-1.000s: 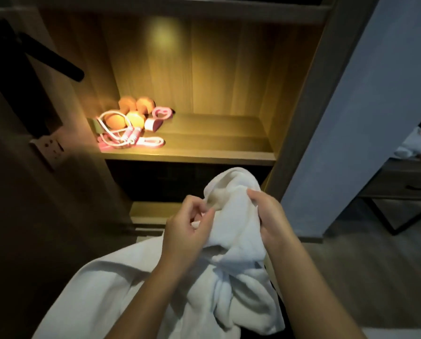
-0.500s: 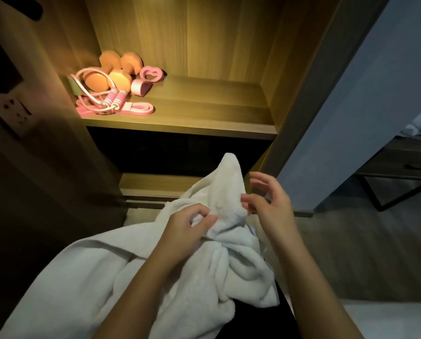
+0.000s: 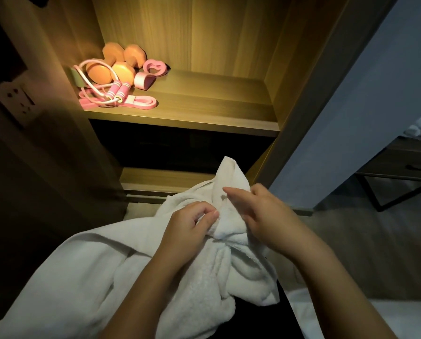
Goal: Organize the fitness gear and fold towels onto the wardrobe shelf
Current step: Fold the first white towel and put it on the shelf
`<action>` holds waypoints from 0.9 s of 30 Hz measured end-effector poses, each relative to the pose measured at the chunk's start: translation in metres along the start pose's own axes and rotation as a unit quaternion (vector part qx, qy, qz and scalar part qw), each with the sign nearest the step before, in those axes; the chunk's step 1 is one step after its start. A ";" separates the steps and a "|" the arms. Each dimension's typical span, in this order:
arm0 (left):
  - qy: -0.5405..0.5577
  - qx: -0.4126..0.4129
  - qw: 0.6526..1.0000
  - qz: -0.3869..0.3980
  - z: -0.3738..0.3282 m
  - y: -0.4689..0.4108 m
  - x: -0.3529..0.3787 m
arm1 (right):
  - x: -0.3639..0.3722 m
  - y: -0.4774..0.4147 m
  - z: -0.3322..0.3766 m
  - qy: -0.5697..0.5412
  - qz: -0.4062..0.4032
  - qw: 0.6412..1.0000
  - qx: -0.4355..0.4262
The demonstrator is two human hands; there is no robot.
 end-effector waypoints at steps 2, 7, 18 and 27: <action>-0.007 -0.013 1.000 -0.001 0.001 -0.002 0.001 | -0.003 -0.001 0.008 0.098 -0.038 0.993 -0.055; -0.002 -0.051 0.999 0.002 0.003 -0.001 0.004 | -0.017 0.001 0.030 0.154 -0.090 0.963 -0.202; 0.131 -0.206 0.963 -0.119 0.017 0.019 -0.037 | -0.019 0.004 0.022 0.097 0.006 0.966 -0.241; 0.166 -0.123 0.954 -0.219 -0.034 0.005 -0.063 | -0.068 0.010 0.032 -0.251 0.080 0.950 -0.166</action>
Point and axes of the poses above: each hand's wrist, its own y-axis away from the middle knuckle, its own x-axis out of the palm, z = x × y, the point moved 6 cm from there along -y, towards the middle knuckle, and after that the axes turned 11 degrees about -z, right-handed, at the moved point
